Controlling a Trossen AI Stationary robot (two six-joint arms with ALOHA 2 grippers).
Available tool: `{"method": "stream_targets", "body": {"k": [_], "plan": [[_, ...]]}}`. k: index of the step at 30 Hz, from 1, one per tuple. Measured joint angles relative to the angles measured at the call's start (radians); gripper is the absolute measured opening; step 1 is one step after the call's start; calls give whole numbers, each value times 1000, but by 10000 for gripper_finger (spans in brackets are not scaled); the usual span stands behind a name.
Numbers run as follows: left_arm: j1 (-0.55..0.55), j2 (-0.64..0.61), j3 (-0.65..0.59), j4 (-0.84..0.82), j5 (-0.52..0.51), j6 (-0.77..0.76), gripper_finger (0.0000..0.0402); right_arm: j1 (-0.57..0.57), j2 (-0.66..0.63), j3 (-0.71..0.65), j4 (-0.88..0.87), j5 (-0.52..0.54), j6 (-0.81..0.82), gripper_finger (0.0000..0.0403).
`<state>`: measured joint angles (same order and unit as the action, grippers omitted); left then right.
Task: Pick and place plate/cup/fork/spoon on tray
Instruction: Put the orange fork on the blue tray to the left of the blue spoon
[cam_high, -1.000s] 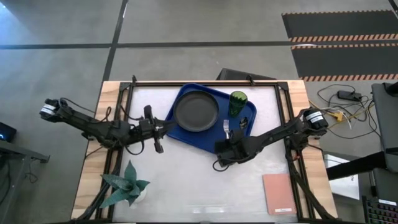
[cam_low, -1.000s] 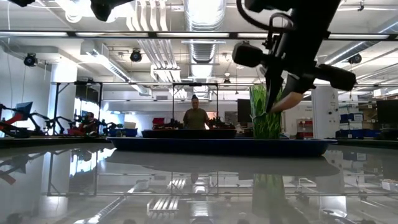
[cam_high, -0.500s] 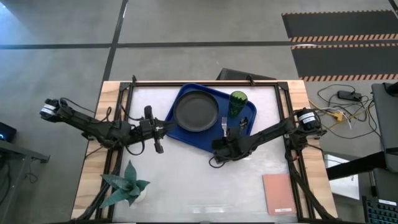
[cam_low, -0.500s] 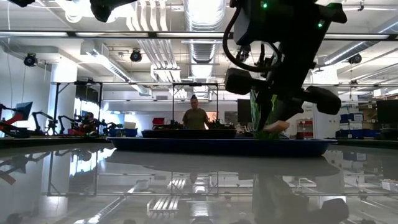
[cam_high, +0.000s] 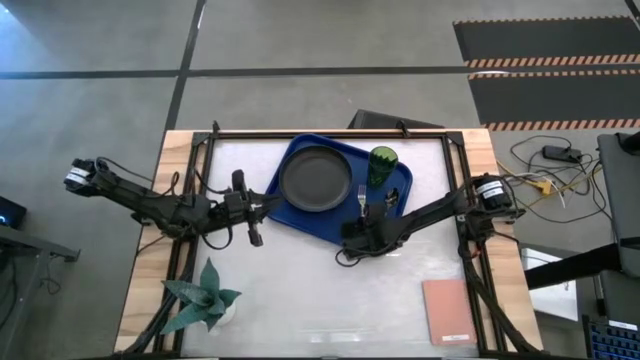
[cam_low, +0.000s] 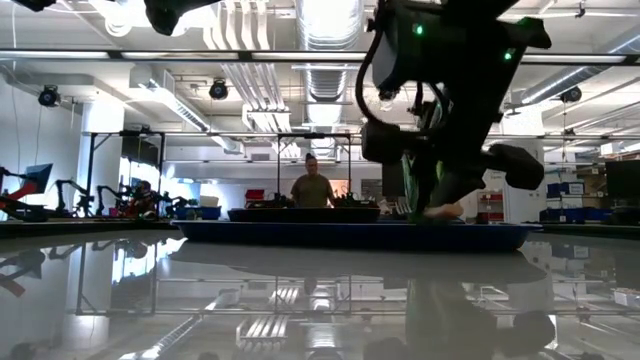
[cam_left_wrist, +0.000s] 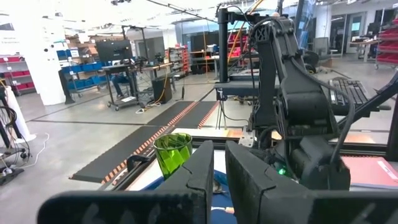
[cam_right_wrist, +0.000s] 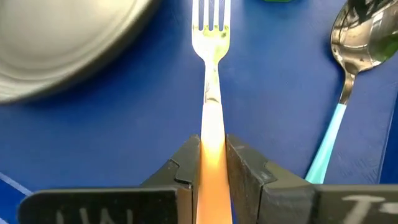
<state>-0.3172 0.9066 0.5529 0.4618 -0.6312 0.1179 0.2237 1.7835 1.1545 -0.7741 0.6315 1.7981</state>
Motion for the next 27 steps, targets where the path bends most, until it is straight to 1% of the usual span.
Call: {"method": "stream_targets", "body": {"k": [4,12,15,18,24,27], "plan": [[1,0,0,0,0,0,24,0,28,-1,2,-1,0,49],[1,0,-1,0,-1,-1,24,-2,40,-1,3,-1,-3,50],[1,1,-1,0,-2,-1,24,-2,49,-1,3,-1,-3,58],[1,1,-1,0,-2,-1,24,-2,51,-1,3,-2,-15,80],[1,2,-1,0,-2,-1,24,-2,35,-1,-4,-5,-37,144],[1,4,-2,0,-2,-1,24,-3,2,-1,-17,-52,-102,172]]}}
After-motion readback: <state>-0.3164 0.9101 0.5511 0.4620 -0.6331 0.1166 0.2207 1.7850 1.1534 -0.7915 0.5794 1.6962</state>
